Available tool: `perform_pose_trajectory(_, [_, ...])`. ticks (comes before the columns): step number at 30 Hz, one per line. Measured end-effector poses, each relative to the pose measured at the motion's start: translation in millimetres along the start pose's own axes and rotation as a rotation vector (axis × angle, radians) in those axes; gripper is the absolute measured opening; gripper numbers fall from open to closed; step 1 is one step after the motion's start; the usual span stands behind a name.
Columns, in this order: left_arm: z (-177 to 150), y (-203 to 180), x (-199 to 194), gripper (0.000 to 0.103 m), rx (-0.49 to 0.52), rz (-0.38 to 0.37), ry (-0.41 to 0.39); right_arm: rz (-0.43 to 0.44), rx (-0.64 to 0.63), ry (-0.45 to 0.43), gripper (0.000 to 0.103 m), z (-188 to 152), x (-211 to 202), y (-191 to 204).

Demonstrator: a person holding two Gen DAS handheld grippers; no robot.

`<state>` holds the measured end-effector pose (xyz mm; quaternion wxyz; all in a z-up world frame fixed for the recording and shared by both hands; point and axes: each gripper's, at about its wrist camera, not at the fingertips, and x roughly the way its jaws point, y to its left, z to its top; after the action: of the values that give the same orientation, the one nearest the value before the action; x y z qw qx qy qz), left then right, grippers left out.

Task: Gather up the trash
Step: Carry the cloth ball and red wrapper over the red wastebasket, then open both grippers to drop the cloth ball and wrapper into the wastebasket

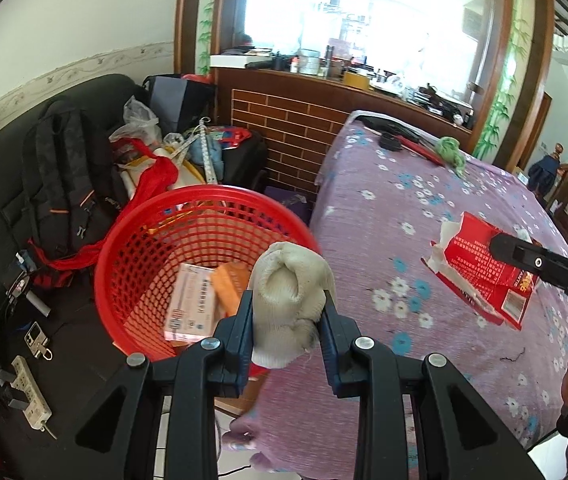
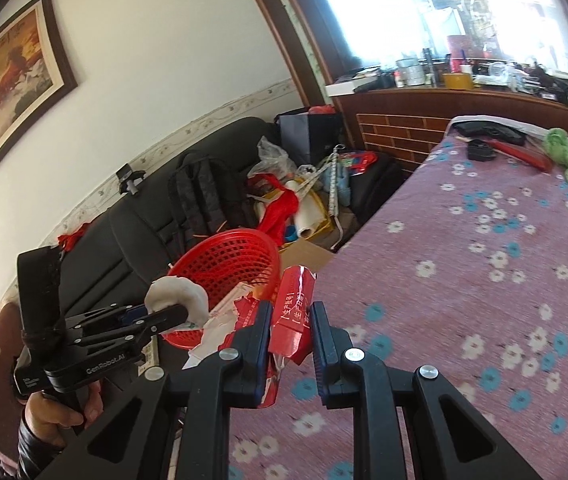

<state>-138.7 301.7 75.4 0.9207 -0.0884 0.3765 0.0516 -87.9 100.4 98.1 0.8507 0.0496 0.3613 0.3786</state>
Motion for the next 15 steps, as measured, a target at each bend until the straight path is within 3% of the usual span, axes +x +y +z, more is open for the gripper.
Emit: perform_pose_trajectory(15, [11.2, 44.0, 5.4, 0.031, -0.068, 0.015, -0.015, 0.072, -0.019, 0.051, 0.02, 23.1, 71.1, 34.3])
